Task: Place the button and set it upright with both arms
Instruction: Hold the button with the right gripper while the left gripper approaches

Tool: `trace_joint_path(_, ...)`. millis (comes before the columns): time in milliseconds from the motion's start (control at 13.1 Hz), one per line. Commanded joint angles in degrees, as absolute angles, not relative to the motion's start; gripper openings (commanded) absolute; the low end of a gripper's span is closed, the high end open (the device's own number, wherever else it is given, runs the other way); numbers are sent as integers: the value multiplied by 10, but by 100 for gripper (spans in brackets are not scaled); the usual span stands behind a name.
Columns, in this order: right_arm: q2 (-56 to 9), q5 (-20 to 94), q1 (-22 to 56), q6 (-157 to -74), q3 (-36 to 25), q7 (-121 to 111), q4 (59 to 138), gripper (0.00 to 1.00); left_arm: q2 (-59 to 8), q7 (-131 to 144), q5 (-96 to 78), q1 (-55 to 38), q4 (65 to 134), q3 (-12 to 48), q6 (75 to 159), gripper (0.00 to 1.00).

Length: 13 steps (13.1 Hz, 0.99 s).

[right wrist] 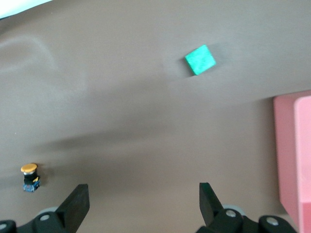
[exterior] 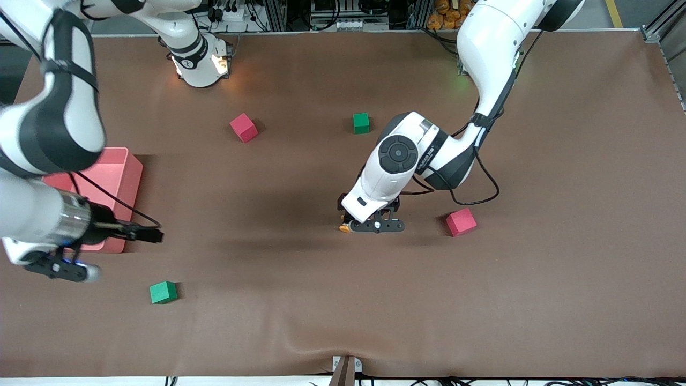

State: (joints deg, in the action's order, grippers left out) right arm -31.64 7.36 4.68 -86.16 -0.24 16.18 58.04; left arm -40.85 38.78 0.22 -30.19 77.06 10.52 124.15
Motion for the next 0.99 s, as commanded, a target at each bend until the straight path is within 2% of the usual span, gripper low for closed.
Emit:
trace_joint_path(0,-224,64,20,-854,4,118,660,100,-430,410,12,-309,758,98,1280,100)
trace_joint_path(229,-144,58,-11,-820,5,80,718,100,-448,416,9,-310,756,99,1299,100)
trace_joint_path(535,-55,35,-18,-824,4,75,808,100,-460,384,7,-308,753,100,1289,100)
trace_joint_path(764,-65,-8,-11,-812,8,73,769,100,-498,346,7,-321,728,101,1288,99)
trace_joint_path(917,-72,-7,-7,-809,14,67,748,100,-519,312,7,-327,715,104,1288,93)
